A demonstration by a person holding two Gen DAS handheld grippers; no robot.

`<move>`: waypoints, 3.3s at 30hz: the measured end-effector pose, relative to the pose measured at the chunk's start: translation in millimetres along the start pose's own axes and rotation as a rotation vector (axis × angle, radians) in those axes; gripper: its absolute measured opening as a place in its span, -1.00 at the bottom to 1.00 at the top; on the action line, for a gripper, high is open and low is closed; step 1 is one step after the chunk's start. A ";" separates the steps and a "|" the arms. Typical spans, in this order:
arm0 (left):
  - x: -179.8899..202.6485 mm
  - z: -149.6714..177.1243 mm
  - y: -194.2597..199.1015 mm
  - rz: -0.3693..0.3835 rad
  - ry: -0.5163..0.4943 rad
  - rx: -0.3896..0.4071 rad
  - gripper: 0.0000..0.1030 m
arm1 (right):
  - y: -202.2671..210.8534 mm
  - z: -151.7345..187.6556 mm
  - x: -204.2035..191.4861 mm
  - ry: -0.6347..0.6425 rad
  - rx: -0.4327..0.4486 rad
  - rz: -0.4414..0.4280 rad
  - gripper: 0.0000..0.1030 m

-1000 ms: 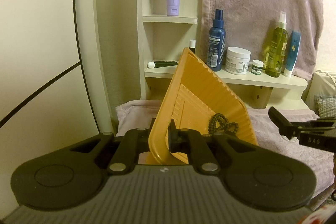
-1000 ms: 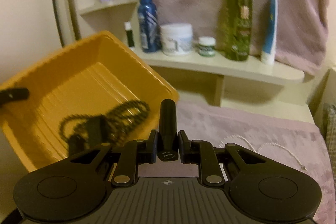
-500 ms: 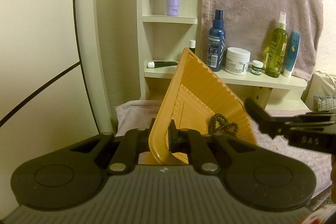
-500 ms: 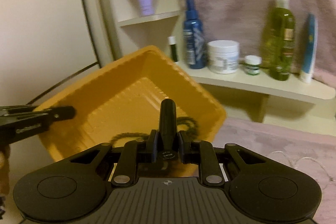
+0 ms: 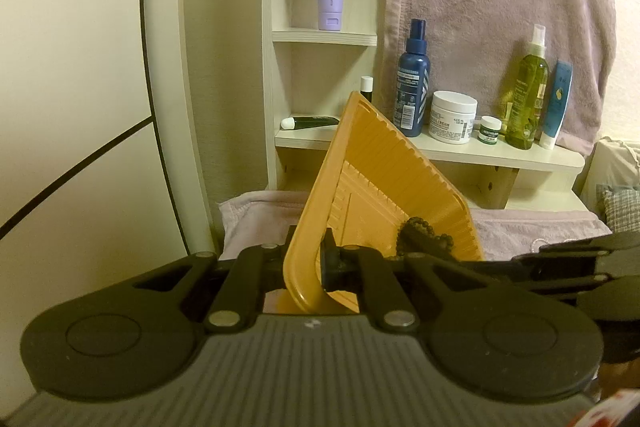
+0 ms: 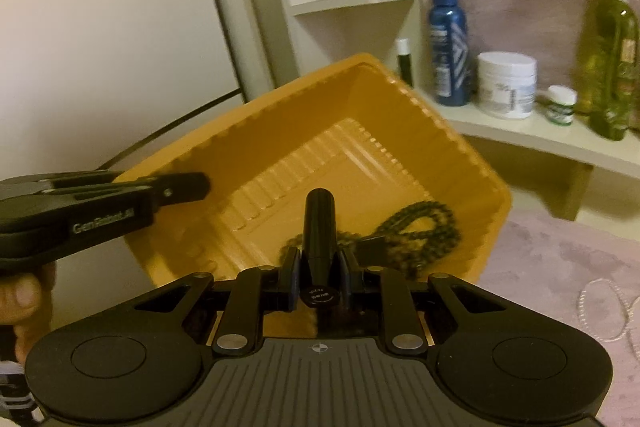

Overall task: Organize jewelry
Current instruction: 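Carry the black cylinder into the tray and open the right tool, then move the right tool to the white pearl necklace and grasp it, then lift the pearl necklace high and bring it over the tray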

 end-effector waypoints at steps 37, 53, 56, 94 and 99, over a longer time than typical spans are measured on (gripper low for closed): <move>1.5 -1.1 2.1 -0.002 -0.007 0.002 -0.85 | 107.0 58.5 176.9 -0.192 0.080 0.457 -0.07; 5.2 -2.8 0.8 -0.008 -0.022 0.002 -0.85 | 105.6 80.8 215.6 -0.149 0.020 0.487 -0.16; 5.2 -2.5 1.1 -0.008 -0.024 0.001 -0.85 | 90.7 77.5 211.1 -0.102 -0.002 0.469 -0.53; 7.0 -3.1 1.0 -0.008 -0.022 0.003 -0.85 | 89.2 23.8 163.2 -0.005 0.036 0.439 -0.96; 8.2 -3.6 1.3 -0.007 -0.021 0.004 -0.85 | 93.6 6.7 148.3 0.011 0.065 0.414 -0.96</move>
Point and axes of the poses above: each gripper's, at about its wrist camera, not at the fingertips, and y roughly against the way its jaws point, x to its right, z to its underside, the point moved 9 cm from there along -y, roughly the way its jaws point, and after that the axes turned 2 degrees about -x, right-handed, at the moved point
